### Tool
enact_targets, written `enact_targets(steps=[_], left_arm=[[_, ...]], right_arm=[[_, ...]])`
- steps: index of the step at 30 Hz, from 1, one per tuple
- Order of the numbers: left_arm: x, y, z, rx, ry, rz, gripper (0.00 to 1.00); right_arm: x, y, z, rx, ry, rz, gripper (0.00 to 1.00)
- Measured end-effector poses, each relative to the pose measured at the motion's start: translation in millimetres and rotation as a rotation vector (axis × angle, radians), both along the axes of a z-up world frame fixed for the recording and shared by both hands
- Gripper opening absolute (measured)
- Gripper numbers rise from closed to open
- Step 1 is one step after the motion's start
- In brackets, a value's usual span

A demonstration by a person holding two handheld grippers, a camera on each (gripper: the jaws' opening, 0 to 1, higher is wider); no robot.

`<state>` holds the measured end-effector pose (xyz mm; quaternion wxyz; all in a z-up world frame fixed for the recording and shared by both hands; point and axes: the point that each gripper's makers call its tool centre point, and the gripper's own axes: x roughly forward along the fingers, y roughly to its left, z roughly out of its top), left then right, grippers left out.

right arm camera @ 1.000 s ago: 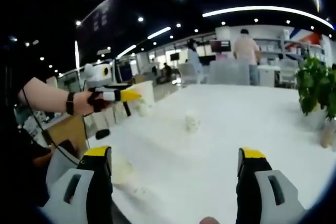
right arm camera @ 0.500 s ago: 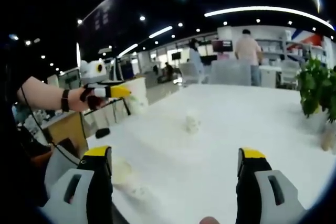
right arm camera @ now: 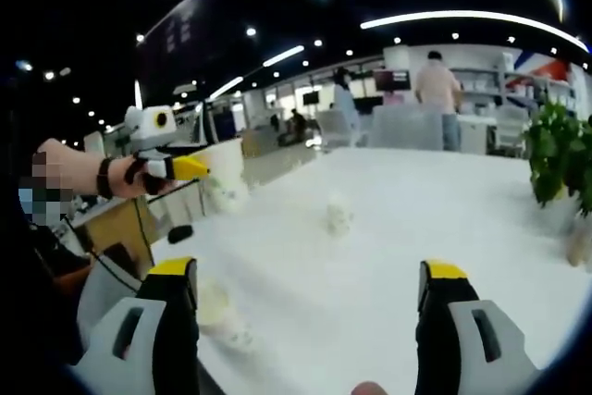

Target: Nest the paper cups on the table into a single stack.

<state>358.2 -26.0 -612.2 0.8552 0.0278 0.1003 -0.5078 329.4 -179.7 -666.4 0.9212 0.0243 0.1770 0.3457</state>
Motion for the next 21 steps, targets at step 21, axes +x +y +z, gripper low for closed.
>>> enact_targets(steps=[21], left_arm=[[-42.3, -7.8, 2.7, -0.049, 0.031, -0.05, 0.4]], right_arm=[[-2.6, 1.0, -6.5, 0.004, 0.016, -0.002, 0.98]])
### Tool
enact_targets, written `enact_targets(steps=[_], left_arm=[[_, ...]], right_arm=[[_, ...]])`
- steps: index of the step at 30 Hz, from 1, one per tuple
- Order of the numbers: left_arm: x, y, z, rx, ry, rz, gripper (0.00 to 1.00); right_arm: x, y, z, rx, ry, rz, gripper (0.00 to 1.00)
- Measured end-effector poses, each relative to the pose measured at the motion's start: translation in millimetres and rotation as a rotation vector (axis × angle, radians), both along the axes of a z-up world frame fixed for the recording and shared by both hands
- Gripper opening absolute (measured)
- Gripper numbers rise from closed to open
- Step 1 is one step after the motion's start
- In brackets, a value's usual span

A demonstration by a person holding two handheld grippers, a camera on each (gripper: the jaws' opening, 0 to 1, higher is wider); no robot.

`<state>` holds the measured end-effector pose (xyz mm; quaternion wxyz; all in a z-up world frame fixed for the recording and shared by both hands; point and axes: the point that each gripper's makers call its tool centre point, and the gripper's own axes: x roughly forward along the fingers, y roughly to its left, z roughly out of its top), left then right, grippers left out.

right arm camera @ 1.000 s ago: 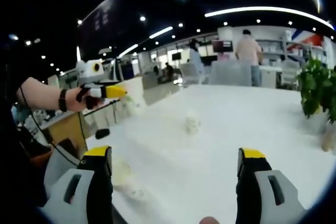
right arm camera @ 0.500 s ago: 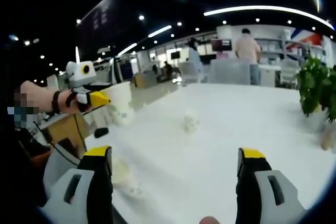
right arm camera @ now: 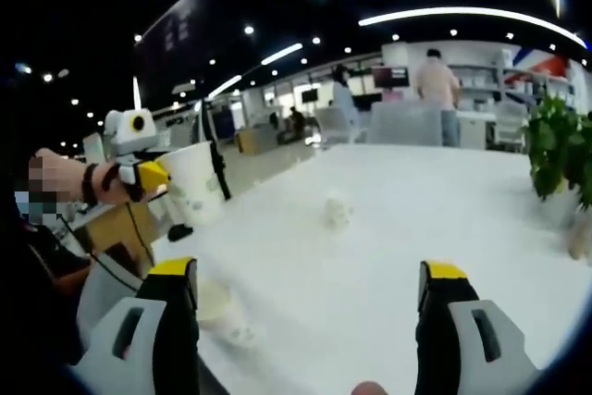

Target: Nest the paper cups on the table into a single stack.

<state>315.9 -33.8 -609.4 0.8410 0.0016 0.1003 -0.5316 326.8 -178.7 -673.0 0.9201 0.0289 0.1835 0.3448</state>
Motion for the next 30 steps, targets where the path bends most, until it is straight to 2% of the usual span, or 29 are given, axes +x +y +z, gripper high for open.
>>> enact_targets(steps=[12, 27, 30], left_arm=[[-19.9, -15.7, -13.5, -0.006, 0.027, -0.024, 0.4], [-29.1, -24.9, -31.8, -0.004, 0.053, -0.026, 0.4], [-29.9, -25.1, -34.3, -0.027, 0.074, -0.021, 0.4]], right_arm=[[-2.6, -3.0, -4.5, 0.004, 0.01, -0.001, 0.97], [-1.9, -6.8, -7.7, 0.006, 0.019, -0.008, 0.97], [-1.6, -7.5, -8.3, 0.007, 0.021, -0.011, 0.97]])
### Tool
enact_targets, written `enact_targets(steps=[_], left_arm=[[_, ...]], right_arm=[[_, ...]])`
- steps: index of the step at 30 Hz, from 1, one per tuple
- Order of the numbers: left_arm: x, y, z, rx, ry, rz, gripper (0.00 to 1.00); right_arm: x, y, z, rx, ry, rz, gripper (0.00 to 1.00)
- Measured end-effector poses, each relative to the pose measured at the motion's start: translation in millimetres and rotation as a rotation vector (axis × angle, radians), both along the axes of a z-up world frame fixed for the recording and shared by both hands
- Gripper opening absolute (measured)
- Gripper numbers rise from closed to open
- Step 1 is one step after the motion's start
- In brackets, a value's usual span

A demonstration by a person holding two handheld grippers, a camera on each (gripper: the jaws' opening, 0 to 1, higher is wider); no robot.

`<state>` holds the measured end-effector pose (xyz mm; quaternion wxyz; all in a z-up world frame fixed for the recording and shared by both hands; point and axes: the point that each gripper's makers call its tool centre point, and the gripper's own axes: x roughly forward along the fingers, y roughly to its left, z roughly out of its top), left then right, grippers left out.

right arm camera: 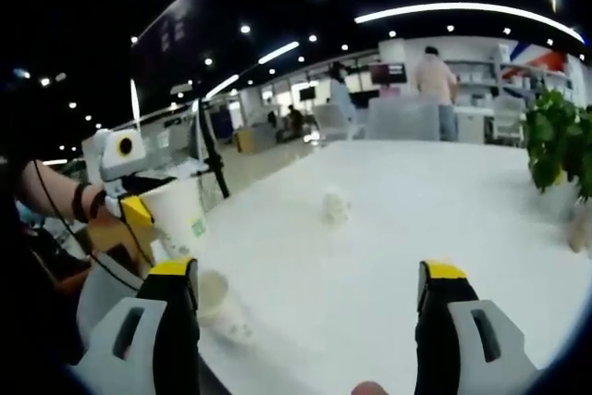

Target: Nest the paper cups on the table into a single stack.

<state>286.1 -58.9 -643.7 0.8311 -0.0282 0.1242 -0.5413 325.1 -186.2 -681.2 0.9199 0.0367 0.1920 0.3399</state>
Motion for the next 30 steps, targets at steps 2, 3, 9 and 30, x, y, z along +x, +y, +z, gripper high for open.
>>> enact_targets(steps=[2, 3, 9, 30], left_arm=[[0.5, -0.7, -3.0, -0.006, 0.011, 0.016, 0.4], [-0.1, -1.6, -4.7, -0.005, 0.01, 0.017, 0.4], [-5.6, -7.5, -16.5, 0.006, 0.025, 0.008, 0.4], [-12.0, -8.7, -53.9, 0.053, 0.035, 0.02, 0.42]], right_arm=[[0.0, -0.3, 0.4, 0.004, -0.001, -0.002, 0.97], [0.0, -0.9, -0.7, 0.002, 0.0, -0.003, 0.97], [-0.1, -3.3, -2.4, 0.002, 0.006, -0.007, 0.97], [-2.1, -6.3, -7.8, -0.007, 0.022, -0.007, 0.97]])
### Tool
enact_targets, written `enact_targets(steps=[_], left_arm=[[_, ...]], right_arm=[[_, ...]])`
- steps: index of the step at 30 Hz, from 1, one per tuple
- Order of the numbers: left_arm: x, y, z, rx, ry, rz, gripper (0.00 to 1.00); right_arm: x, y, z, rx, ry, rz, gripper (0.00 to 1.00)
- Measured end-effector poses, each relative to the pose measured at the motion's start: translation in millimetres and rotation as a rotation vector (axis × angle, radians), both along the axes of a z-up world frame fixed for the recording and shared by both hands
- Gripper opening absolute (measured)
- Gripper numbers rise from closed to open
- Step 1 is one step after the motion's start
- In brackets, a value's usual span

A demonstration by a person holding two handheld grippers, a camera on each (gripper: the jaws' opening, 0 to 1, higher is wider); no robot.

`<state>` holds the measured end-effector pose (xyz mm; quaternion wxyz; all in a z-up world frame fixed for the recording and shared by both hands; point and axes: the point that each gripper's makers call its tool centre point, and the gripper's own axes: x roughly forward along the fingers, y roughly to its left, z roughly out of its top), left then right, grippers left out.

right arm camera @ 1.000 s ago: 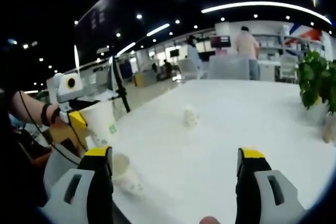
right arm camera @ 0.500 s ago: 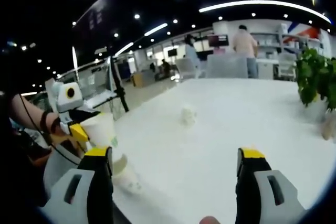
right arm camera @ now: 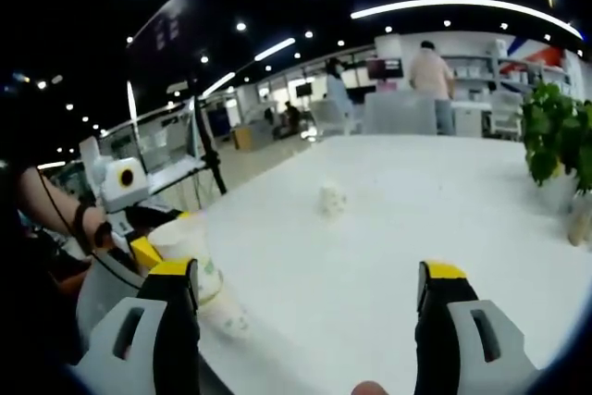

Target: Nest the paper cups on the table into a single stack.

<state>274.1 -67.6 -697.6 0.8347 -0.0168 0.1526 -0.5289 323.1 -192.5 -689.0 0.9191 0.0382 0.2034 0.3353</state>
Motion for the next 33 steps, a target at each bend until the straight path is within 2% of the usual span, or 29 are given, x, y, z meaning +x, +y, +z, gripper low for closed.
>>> enact_targets(steps=[7, 15, 16, 26, 33], left_arm=[[-0.2, -4.4, -9.7, 0.015, -0.007, -0.001, 0.43], [-0.9, -5.6, -22.3, 0.036, 0.015, 0.0, 0.43], [-0.6, -5.1, -28.8, 0.054, 0.016, 0.001, 0.43], [-0.9, -9.6, -31.7, 0.055, 0.021, 0.005, 0.44], [-4.1, -8.6, -41.1, 0.09, 0.022, -0.001, 0.45]], right_arm=[[0.0, -3.0, -1.5, -0.005, 0.006, 0.002, 0.97], [-0.4, -8.3, -3.7, -0.004, 0.013, 0.0, 0.97], [-0.4, -10.1, -5.4, -0.001, 0.016, 0.001, 0.97], [-1.2, -15.6, -7.4, 0.007, 0.023, -0.007, 0.97], [-1.8, -17.1, -8.7, 0.009, 0.026, -0.007, 0.97]])
